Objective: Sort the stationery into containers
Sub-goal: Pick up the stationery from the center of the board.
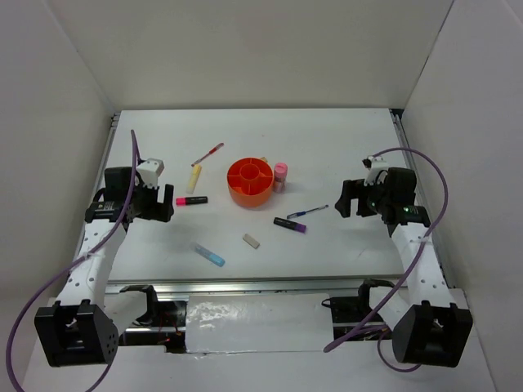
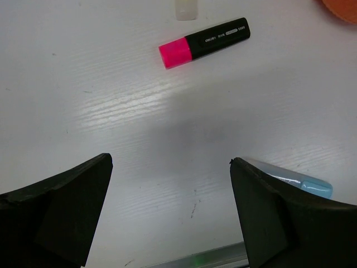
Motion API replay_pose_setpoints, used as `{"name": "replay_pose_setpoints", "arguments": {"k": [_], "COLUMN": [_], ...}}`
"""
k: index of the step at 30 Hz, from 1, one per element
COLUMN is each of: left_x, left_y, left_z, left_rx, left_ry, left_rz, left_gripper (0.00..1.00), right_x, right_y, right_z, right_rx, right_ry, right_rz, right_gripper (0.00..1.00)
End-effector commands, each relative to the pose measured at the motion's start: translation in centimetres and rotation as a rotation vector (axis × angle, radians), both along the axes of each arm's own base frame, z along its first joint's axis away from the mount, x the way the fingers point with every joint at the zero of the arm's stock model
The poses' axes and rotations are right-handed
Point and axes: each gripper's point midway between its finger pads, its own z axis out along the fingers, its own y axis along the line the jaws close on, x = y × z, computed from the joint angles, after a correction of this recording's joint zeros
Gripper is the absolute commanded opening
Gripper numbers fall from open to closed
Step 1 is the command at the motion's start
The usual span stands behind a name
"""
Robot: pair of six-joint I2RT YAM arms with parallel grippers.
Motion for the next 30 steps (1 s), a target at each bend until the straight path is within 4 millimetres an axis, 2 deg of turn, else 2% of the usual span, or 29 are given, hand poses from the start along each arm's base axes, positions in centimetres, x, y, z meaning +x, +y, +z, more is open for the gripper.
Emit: {"name": "replay_pose_setpoints", "arguments": {"k": [1,3,4,5,6,7,8,9,10,11,12,13,18,20,21,24,30], "left_x": [0.3,0.3,0.3,0.2,0.2,0.2,0.2,0.2,0.3,0.3,0.3,0.3,0.4,0.5,0.5,0.5,0.5], "left_y": [-0.5,-0.7,-0.8,-0.8,-1.0,-1.0,-0.9,-0.7,-0.4,-0.4,-0.1,0.0,0.1,0.3,0.2,0.4,0.2], "left_z": [0.9,0.8,0.8,0.8,0.9,0.9,0.9,0.9,1.0,1.1,1.1,1.1,0.9,0.6,0.6,0.5,0.4], "left_rx": [-0.012,-0.019,-0.019,-0.019,-0.025,-0.025,-0.023,-0.014,-0.006,-0.005,-0.001,-0.001,0.000,0.003,0.001,0.002,-0.002], "left_ry": [-0.025,-0.013,-0.012,-0.013,-0.017,-0.018,-0.022,-0.023,-0.030,-0.031,-0.034,-0.034,-0.030,-0.017,-0.015,-0.009,-0.004], "left_rz": [-0.050,-0.064,-0.068,-0.073,-0.082,-0.083,-0.082,-0.068,-0.060,-0.052,-0.042,-0.039,-0.027,-0.019,-0.022,-0.019,-0.023], "left_gripper": [0.99,0.99,0.99,0.99,0.99,0.99,0.99,0.99,0.99,0.99,0.99,0.99,0.99,0.99,0.99,0.99,0.99], "right_x": [2.2,2.7,4.0,4.3,5.1,6.0,6.2,6.8,7.7,8.1,9.0,10.2,14.1,15.1,15.4,15.8,16.1], "right_y": [0.9,2.3,2.8,4.2,4.9,5.6,7.1,8.2,9.0,9.7,10.8,11.3,14.2,15.0,15.7,17.1,18.2], "right_z": [3.9,4.8,5.9,6.4,8.1,7.6,7.9,9.3,8.4,8.5,9.7,8.3,7.3,7.2,6.2,5.1,3.7], "right_rx": [-0.044,-0.055,-0.061,-0.062,-0.066,-0.060,-0.058,-0.056,-0.055,-0.062,-0.072,-0.078,-0.094,-0.096,-0.103,-0.105,-0.115], "right_ry": [-0.094,-0.087,-0.093,-0.093,-0.125,-0.095,-0.096,-0.120,-0.090,-0.092,-0.119,-0.085,-0.056,-0.057,-0.040,-0.033,-0.024], "right_rz": [0.076,0.142,0.165,0.214,0.246,0.276,0.331,0.385,0.418,0.446,0.468,0.475,0.503,0.499,0.504,0.520,0.528], "right_gripper": [1.00,1.00,1.00,0.99,0.99,0.99,0.99,0.99,0.99,0.99,0.99,0.99,0.99,0.99,0.99,0.99,0.96]}}
